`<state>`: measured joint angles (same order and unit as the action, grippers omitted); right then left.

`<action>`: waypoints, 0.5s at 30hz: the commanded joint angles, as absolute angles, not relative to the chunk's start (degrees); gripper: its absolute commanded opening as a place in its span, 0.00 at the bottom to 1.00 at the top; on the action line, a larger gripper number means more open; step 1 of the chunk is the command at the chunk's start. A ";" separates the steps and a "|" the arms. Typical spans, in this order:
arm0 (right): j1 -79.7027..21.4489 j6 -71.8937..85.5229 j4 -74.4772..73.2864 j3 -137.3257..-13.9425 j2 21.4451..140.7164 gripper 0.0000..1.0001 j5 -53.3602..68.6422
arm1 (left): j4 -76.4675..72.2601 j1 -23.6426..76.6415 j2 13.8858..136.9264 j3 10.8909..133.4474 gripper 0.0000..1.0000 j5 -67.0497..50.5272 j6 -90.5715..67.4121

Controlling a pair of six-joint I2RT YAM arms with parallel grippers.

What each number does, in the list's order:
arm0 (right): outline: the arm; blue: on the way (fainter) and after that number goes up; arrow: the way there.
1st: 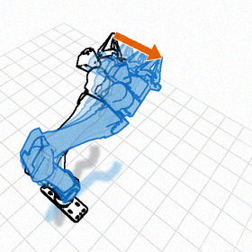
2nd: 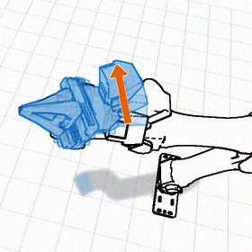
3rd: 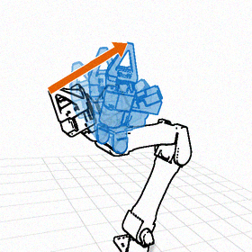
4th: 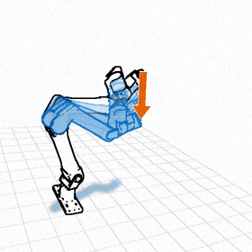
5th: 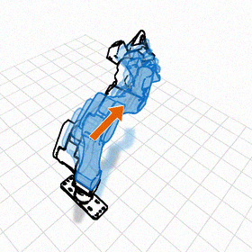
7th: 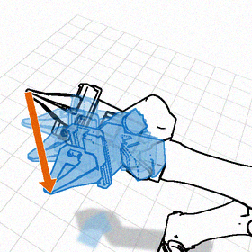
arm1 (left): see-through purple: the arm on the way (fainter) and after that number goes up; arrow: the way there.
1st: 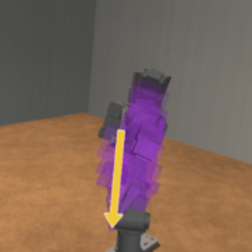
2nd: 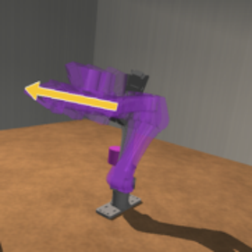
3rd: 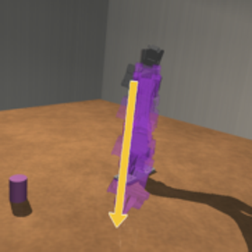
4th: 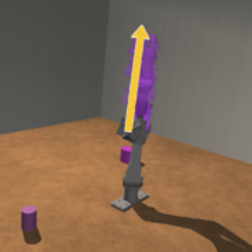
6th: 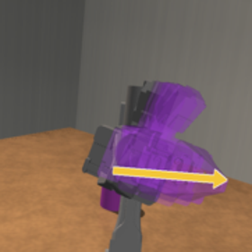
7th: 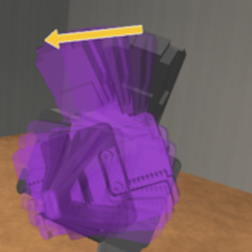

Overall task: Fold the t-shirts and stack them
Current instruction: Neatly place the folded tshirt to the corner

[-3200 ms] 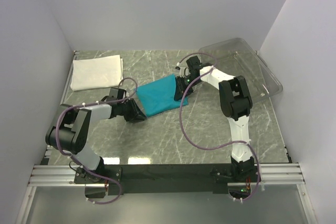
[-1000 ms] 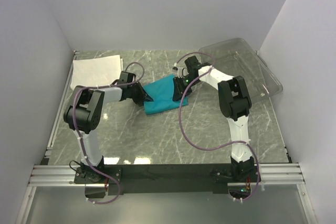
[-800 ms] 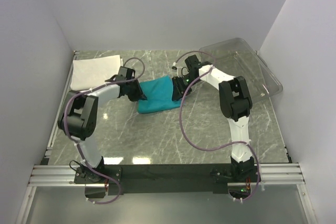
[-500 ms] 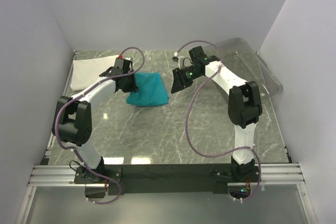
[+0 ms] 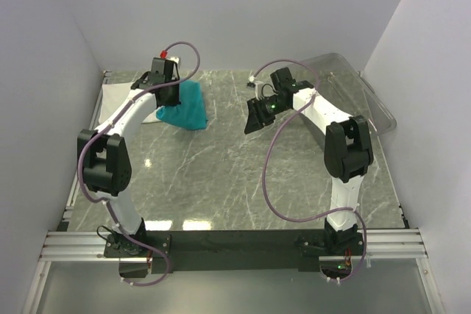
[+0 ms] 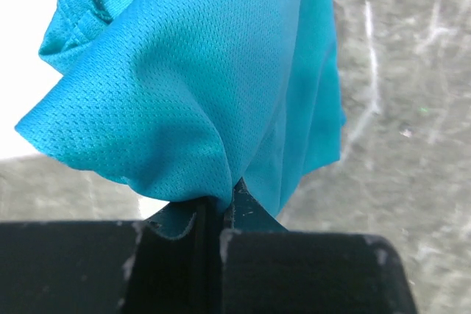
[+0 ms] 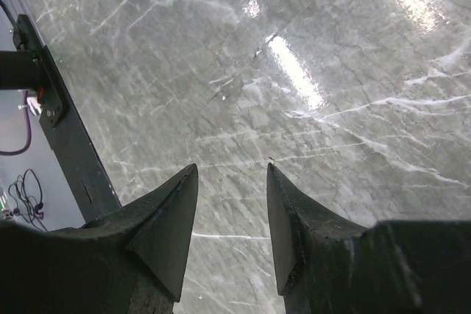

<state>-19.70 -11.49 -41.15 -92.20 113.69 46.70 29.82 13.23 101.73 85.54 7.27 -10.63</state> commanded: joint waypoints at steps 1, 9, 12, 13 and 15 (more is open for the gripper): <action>-19.34 -12.48 -39.73 -91.50 111.18 0.50 48.43 | 30.85 12.04 104.14 90.61 0.00 9.23 -4.05; -18.90 -12.57 -37.62 -87.46 110.83 0.50 49.13 | 32.78 9.14 107.58 97.91 0.00 7.30 -0.62; -18.63 -12.48 -36.92 -86.57 110.92 0.50 49.48 | 32.78 8.44 107.84 99.66 0.00 7.64 1.58; -18.63 -12.48 -36.83 -86.57 111.09 0.50 49.57 | 32.96 8.26 108.02 100.45 0.00 7.65 1.84; -18.54 -12.48 -36.65 -86.31 111.70 0.50 50.18 | 33.22 7.82 108.45 101.51 0.00 7.82 2.28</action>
